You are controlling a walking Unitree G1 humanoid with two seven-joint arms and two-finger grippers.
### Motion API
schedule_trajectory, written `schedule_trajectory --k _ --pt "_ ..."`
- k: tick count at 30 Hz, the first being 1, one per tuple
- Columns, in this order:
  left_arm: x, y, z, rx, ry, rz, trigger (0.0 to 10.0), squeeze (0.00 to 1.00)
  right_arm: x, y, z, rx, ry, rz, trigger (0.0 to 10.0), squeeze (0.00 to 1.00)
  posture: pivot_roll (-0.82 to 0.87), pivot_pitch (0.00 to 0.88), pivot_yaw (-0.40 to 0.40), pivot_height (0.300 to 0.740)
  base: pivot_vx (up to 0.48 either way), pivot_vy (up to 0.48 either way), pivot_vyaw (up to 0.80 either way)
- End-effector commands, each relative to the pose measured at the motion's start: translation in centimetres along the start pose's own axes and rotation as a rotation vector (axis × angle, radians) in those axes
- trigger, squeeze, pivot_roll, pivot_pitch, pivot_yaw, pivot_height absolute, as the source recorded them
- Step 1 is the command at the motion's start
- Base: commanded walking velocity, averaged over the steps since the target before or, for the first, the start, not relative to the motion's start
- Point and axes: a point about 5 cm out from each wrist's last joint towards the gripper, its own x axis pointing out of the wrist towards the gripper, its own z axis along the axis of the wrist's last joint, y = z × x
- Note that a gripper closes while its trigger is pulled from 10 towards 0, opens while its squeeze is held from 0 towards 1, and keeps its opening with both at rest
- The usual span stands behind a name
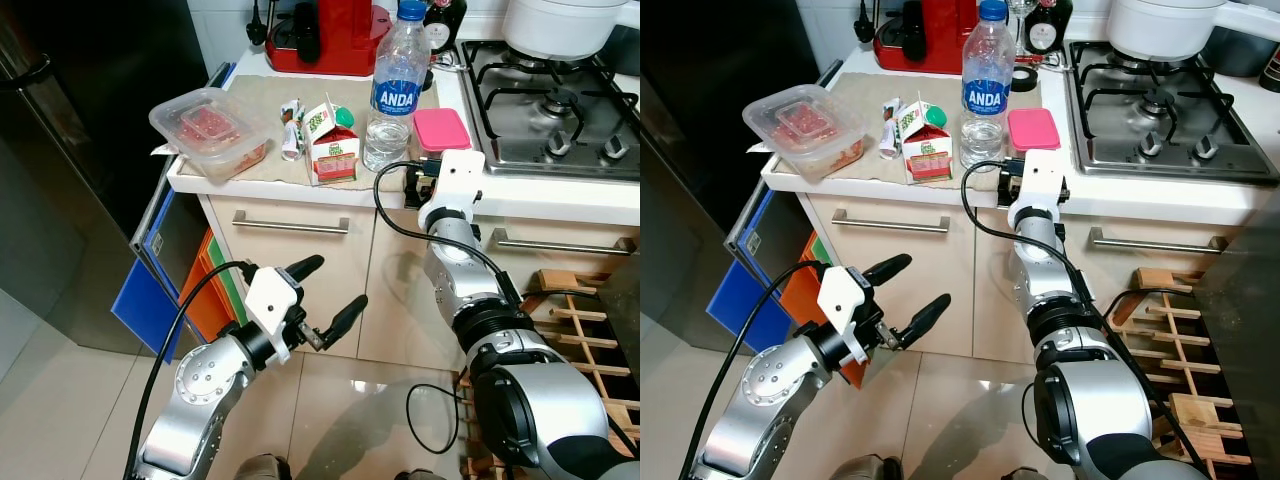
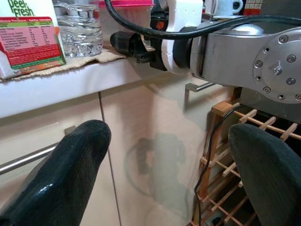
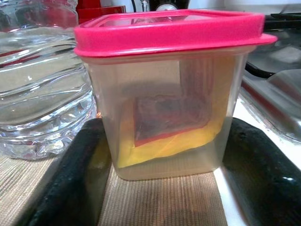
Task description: Restocking fridge
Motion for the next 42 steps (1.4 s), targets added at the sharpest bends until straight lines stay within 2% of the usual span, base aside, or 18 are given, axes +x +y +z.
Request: schedule_trajectory --k 1,10,13,15,17,19,22,24,29,30,31,33,34,38,40,42 --pt "0.0 0.1 0.3 0.0 0.002 0.003 10.0 0.0 0.2 0.4 0.6 0.002 -0.019 0.01 0.0 0.0 0.15 0.094 0.064 0.74 0.0 0.0 0.0" --pt "-0.2 0.8 0.3 -0.003 0.013 0.041 10.0 0.0 0.1 1.0 1.1 0.011 -0.056 0.036 0.0 0.0 0.15 0.096 0.062 0.74 0.0 0.0 0.0" --pt "-0.3 1.2 0.3 0.005 0.017 0.062 10.0 0.0 0.4 1.0 2.6 0.002 -0.136 0.032 0.0 0.0 0.15 0.094 0.064 0.74 0.0 0.0 0.0" --pt "-0.3 1.4 0.3 0.006 0.018 0.067 10.0 0.0 0.4 1.0 2.9 0.001 -0.15 0.031 0.0 0.0 0.15 0.094 0.064 0.74 0.0 0.0 0.0" --pt "-0.3 1.8 0.4 0.037 0.029 0.086 10.0 0.0 0.5 1.0 3.5 -0.008 -0.179 0.031 0.0 0.0 0.15 0.092 0.064 0.74 0.0 0.0 0.0" --pt "-0.3 2.3 0.4 0.114 0.051 0.12 10.0 0.0 0.6 1.0 3.9 -0.008 -0.197 0.032 0.0 0.0 0.14 0.088 0.064 0.74 0.0 0.0 0.0" --pt "-0.3 2.8 0.4 0.142 0.064 0.153 10.0 0.0 0.6 0.8 4.3 -0.005 -0.219 0.03 0.0 0.0 0.14 0.086 0.064 0.74 0.0 0.0 0.0" --pt "-0.3 3.8 0.7 0.173 0.08 0.227 10.0 0.0 0.6 0.2 5.3 -0.017 -0.281 0.009 0.0 0.0 0.14 0.079 0.061 0.74 0.0 0.0 0.0" --pt "-0.3 4.1 1.0 0.17 0.072 0.256 10.0 0.0 0.6 -0.7 6.8 -0.05 -0.361 -0.023 0.0 0.0 0.13 0.068 0.055 0.74 0.0 0.0 0.0" --pt "-0.2 4.2 1.2 0.179 0.064 0.271 10.0 0.0 0.5 -1.6 7.9 -0.075 -0.416 -0.054 0.0 0.0 0.13 0.063 0.053 0.74 0.0 0.0 0.0" --pt "-0.2 4.2 1.2 0.179 0.064 0.271 10.0 0.0 0.5 -1.6 7.9 -0.075 -0.416 -0.054 0.0 0.0 0.13 0.063 0.053 0.74 0.0 0.0 0.0" --pt "0.0 4.6 1.3 0.155 0.057 0.32 10.0 0.0 0.5 -2.6 9.0 -0.107 -0.464 -0.088 0.0 0.0 0.12 0.047 0.048 0.74 0.0 0.0 0.0" --pt "0.1 4.9 1.2 0.176 0.062 0.33 10.0 0.0 0.4 -3.2 9.6 -0.111 -0.485 -0.104 0.0 0.0 0.12 0.036 0.045 0.74 0.0 0.0 0.0" --pt "0.2 5.1 1.1 0.185 0.066 0.339 10.0 0.0 0.0 -4.0 10.0 -0.119 -0.509 -0.111 0.0 0.0 0.11 0.022 0.036 0.74 0.0 0.0 0.0" --pt "0.2 5.2 1.1 0.187 0.064 0.362 10.0 0.0 -1.0 -5.0 10.4 -0.118 -0.526 -0.134 0.0 0.0 0.11 0.0 0.011 0.74 0.0 0.0 0.0" --pt "0.2 5.2 1.2 0.186 0.06 0.37 10.0 0.0 -1.6 -5.4 10.6 -0.116 -0.532 -0.144 0.0 0.0 0.11 0.0 0.003 0.74 0.0 0.0 0.0"
